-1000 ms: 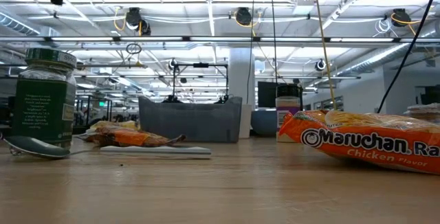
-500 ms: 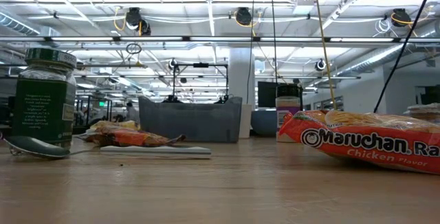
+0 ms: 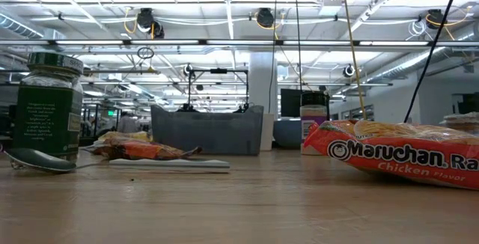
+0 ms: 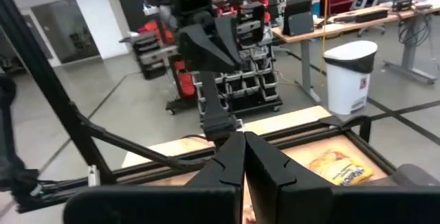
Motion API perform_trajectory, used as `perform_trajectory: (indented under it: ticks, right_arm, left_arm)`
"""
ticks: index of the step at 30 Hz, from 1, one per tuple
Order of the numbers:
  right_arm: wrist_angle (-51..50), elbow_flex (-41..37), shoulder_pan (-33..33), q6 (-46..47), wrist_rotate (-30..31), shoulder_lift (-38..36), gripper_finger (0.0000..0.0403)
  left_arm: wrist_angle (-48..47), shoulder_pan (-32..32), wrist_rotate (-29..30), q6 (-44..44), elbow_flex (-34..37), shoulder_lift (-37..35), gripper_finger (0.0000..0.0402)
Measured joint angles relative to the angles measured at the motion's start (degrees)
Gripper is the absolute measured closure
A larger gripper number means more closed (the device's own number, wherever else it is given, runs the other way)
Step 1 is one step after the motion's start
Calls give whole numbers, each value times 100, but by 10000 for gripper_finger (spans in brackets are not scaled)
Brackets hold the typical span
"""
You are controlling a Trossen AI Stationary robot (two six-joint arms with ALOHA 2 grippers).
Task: Pick & Place Food Item
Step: Put the orange spoon into the bottom black bin
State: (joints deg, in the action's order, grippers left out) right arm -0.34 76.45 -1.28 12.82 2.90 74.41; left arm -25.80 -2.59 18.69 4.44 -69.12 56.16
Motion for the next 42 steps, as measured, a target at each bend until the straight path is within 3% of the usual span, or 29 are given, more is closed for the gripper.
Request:
perform_trajectory:
  ticks: [6, 13, 18, 25, 32, 35, 39, 42]
  right_arm:
    - [-166, -7, -2, -2, -1, 83, 402]
    - [-199, -12, -10, 134, -1, 139, 378]
    - [-319, -11, -26, 130, -2, 142, 332]
    - [-470, -47, -179, 147, -1, 140, 231]
    - [-428, -274, -214, 127, -3, 138, 169]
    - [-386, -423, -214, 138, -1, 138, 161]
    - [-286, -805, -214, 153, -1, 136, 159]
    - [-337, -1119, -224, 99, -5, 49, 162]
  left_arm:
    - [106, 2, -126, 365, 0, 236, 366]
    - [-690, 353, -383, 1080, 0, 287, 359]
    - [-1387, 937, -1279, 1673, 1, 190, 301]
    - [-2083, 1620, -2316, 1446, 2, 175, 188]
    - [-1824, 1716, -1818, 986, 2, 237, 130]
    - [-1454, 1714, -1780, 943, 2, 236, 118]
    - [-887, 1719, -1295, 1030, 2, 321, 108]
    - [-901, 1823, -1372, 1331, 2, 379, 106]
